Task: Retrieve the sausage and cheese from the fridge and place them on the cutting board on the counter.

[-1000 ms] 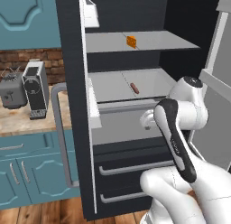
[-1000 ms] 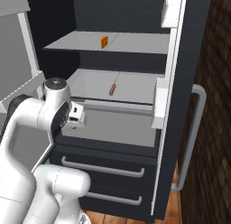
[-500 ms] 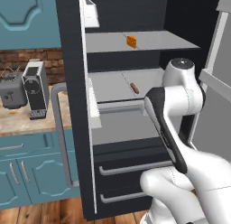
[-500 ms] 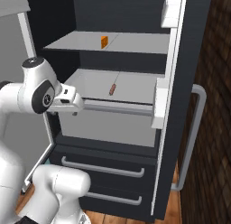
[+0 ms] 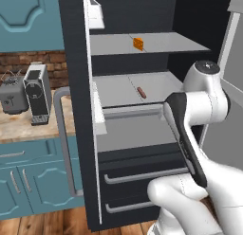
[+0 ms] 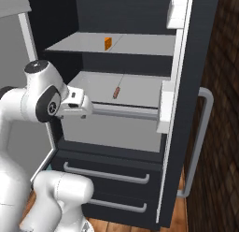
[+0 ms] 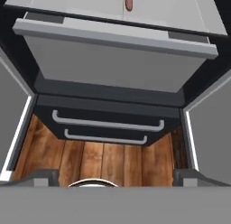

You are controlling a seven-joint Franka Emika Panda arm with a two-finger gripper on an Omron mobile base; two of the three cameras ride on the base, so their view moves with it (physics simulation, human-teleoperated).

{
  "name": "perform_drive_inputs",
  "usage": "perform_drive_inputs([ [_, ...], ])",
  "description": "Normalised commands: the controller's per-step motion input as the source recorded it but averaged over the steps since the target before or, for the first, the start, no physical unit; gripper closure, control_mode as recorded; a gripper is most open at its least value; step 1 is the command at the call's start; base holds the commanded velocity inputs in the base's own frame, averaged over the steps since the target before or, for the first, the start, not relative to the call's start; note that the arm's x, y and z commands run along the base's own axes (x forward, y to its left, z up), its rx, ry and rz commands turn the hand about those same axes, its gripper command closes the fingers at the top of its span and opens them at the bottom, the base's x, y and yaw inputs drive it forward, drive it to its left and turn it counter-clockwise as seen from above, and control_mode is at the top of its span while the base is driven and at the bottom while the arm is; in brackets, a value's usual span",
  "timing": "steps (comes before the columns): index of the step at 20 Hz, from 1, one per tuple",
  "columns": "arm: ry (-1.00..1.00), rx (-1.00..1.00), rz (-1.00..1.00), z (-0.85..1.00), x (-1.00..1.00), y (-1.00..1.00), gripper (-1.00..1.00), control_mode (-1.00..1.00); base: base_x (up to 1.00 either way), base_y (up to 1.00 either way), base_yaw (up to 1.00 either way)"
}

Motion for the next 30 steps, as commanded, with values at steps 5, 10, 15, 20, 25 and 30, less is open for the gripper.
perform_drive_inputs([
  [5, -0.2, 0.0, 0.11, 0.05, -0.28, -0.06, -1.0, -1.0, 0.0, 0.0, 0.0],
  [10, -0.07, -0.02, 0.04, 0.36, -0.2, -0.02, -1.0, -1.0, 0.0, 0.0, 0.0],
  [15, 0.0, -0.07, 0.0, 0.59, -0.05, 0.0, -1.0, -1.0, 0.0, 0.0, 0.0],
  [20, 0.0, -0.03, 0.0, 0.26, 0.05, -0.08, -1.0, -1.0, 0.0, 0.0, 0.0],
  [25, 0.0, 0.0, 0.02, 0.0, 0.33, 0.0, -1.0, 1.0, 0.09, 0.0, 0.01],
  [30, 0.0, 0.0, 0.0, 0.0, 0.0, 0.0, -1.0, 1.0, 0.32, 0.0, 0.03],
])
